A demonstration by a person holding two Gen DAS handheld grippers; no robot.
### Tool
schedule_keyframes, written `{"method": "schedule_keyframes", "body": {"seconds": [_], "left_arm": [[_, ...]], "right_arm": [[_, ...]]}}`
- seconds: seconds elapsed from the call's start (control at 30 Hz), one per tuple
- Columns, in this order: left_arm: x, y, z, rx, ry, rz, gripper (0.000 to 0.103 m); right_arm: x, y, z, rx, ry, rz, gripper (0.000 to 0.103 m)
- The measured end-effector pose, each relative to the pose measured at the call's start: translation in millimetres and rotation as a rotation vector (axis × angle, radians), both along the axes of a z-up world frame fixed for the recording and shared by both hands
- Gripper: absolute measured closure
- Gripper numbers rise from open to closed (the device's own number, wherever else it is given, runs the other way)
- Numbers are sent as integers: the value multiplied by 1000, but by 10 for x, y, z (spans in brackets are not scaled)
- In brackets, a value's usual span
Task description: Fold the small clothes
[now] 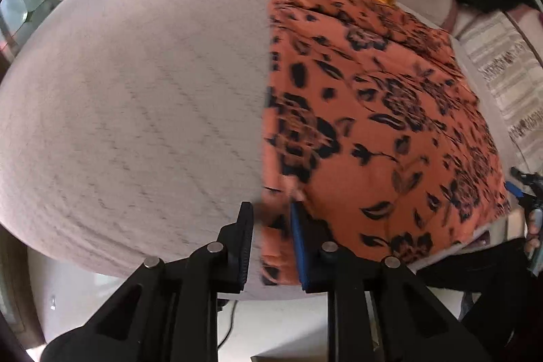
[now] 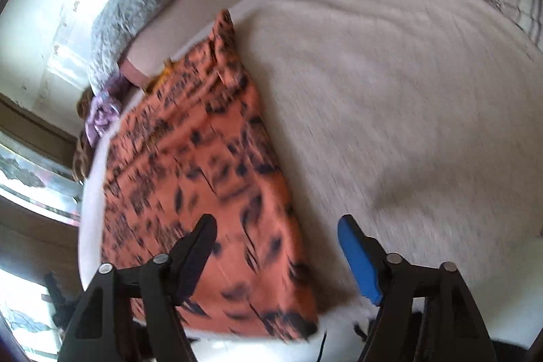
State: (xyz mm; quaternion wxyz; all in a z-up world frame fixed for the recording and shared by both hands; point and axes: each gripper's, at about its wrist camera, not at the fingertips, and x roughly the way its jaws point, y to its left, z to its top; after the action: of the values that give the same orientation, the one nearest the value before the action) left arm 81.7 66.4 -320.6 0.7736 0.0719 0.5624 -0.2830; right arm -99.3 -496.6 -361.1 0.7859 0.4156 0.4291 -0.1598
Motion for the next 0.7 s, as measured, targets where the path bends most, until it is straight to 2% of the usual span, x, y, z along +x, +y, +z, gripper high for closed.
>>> {"method": "schedule_keyframes", "body": {"seconds": [0.03,0.13,0.2,0.23,0.3,0.37,0.4,0.43,0.47,0.5,0.53,0.57,0.7], "left_arm": [[-12,-11,-11,-11,13,-12,75],[-10,-7,-14,-16,22,1,74],[-11,47,17,-63,67,17,74],[-31,90,27,-82,85,15,74],[-81,143,106,-119,82,15,73],[-97,167,145,-131,68,14,57],[-81,161,133,-128,69,13,54],[-51,141,101,-128,79,17,56],[-28,119,73,-130,91,21,57],[-14,92,52,-143,101,18,77],[-1,40,19,-151,105,10,96],[12,-25,-8,-151,107,5,96],[26,-93,131,-173,85,-24,97]], "right_arm": [[-12,41,-36,-1,17,7,33],[-34,197,-138,-33,87,42,38],[-45,251,-117,-64,92,68,42],[-43,283,-117,-45,86,79,48],[-32,405,-127,-30,101,115,50],[-34,522,-124,-76,130,147,50],[-43,548,-136,-84,136,154,50],[-47,550,-143,-86,137,150,53],[-51,537,-149,-85,140,142,61],[-49,510,-152,-78,145,134,67],[-55,502,-137,-77,146,122,78],[-56,483,-122,-77,139,116,93],[9,556,-1,-110,141,143,95]]}}
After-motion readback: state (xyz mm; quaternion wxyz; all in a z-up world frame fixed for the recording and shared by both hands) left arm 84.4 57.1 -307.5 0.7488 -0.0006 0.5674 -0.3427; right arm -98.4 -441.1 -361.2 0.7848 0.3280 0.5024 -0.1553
